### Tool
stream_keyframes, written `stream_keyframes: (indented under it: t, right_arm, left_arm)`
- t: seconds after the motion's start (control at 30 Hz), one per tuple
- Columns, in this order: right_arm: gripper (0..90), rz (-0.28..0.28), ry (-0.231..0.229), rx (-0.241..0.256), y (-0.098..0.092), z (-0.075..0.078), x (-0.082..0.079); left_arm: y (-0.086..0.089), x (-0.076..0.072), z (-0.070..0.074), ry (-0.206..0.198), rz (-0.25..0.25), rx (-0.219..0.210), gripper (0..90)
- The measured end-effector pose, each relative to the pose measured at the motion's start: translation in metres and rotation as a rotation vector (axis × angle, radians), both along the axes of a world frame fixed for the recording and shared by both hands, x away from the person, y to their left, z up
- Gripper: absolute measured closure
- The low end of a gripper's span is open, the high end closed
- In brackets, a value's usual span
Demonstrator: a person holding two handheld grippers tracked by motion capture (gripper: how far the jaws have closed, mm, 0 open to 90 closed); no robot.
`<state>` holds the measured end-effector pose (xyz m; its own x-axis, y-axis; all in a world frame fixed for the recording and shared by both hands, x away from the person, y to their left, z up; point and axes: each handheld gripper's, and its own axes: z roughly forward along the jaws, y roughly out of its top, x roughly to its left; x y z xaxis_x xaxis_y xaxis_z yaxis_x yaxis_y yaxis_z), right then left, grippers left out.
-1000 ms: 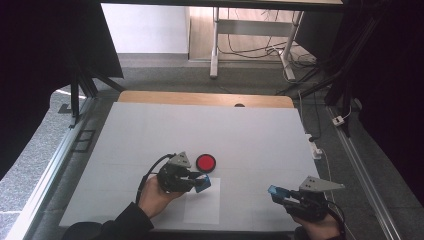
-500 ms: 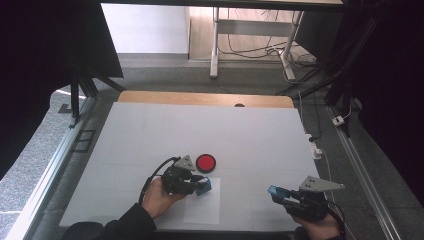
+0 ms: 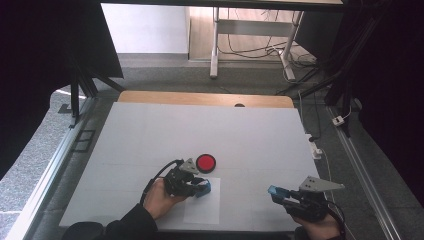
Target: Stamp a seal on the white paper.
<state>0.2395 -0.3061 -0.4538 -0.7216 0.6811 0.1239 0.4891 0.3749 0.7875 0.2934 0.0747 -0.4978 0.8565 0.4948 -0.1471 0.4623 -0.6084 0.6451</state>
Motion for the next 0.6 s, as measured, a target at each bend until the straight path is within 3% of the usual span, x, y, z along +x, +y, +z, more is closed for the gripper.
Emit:
stream_keyframes:
  t: [0.2, 0.6]
  right_arm:
    - [68.1, 0.002, -0.001, -0.001, 0.000, 0.000, 0.000]
    - [68.1, 0.004, -0.001, -0.003, 0.000, 0.000, 0.000]
  left_arm:
    - [-0.001, -0.002, 0.000, -0.005, -0.003, 0.015, 71.1]
    - [-0.008, -0.013, 0.001, -0.076, -0.008, 0.075, 71.1]
